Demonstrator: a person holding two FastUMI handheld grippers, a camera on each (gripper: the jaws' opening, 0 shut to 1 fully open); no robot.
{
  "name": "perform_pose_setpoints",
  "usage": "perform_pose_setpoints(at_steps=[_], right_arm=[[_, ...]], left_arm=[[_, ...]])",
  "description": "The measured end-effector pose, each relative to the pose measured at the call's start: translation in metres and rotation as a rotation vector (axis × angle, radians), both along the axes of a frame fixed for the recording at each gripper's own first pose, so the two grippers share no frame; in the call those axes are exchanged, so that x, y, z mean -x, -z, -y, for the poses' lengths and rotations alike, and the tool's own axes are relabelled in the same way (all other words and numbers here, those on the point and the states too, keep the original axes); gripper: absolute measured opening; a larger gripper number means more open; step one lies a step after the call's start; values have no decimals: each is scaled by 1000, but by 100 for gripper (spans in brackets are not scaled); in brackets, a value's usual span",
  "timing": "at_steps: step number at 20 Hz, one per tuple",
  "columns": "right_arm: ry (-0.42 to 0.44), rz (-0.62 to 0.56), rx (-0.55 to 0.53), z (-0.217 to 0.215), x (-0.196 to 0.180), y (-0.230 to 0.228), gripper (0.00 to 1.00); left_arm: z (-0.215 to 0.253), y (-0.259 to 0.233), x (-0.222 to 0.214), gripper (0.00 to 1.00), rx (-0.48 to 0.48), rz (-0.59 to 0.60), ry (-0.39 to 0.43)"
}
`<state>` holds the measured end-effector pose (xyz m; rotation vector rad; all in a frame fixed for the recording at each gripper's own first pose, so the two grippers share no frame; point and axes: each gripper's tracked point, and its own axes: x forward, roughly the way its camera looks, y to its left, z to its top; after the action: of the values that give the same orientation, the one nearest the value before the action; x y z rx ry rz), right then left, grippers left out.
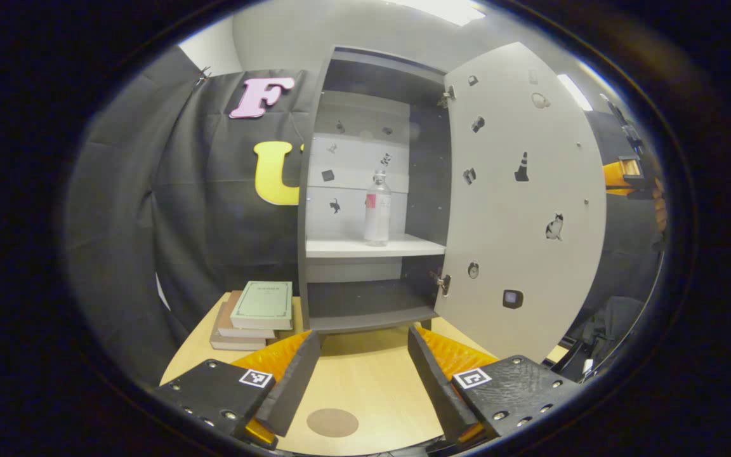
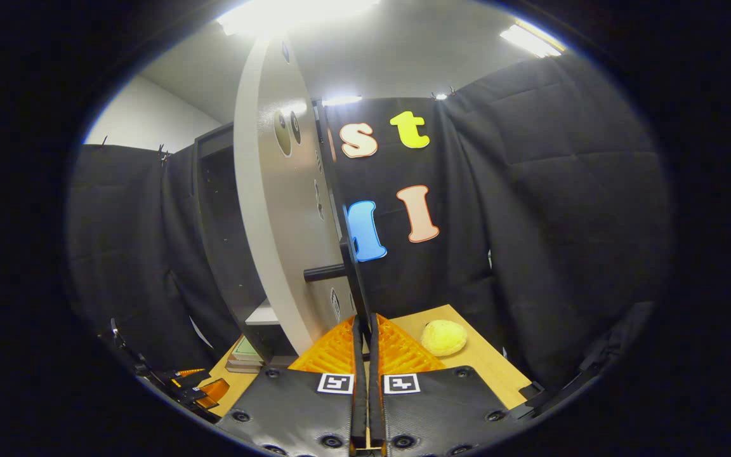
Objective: Open the cabinet door with the right hand, grasp the bottle in the cabinet with the left hand and place it on the coaster, then close the cabinet door with the right hand.
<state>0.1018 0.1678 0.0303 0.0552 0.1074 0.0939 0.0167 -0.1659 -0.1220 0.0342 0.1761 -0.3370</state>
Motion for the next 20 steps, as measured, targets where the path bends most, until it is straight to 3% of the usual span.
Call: perform_pose_setpoints(at_steps=[2,6,10,11,14,15,16,17,20], right_arm=[[24,-30,13,11,8,5,3],[166,-64,34,43,19,7,0],[257,-29,-10,54,8,0,0],[272,-17,-9,58,7,-2,10],[311,12,14,71,-4,-6,10],[312,14,19,73,-9,-7,14],[319,11,25,76,-13,-5,10],[314,9,30,77,-18,-4,19],[300,16,27,77,-28,-4,36]], left_arm=[[12,6,-9,85,7,-19,34],[34,1,-27,86,44,-41,116],[32,-28,-65,85,73,-3,97],[31,-39,-80,87,81,11,92],[37,-79,-122,87,114,47,97],[39,-94,-137,85,125,59,98],[42,-109,-154,85,134,71,97],[47,-123,-170,87,141,87,100],[57,-170,-217,88,124,154,94]])
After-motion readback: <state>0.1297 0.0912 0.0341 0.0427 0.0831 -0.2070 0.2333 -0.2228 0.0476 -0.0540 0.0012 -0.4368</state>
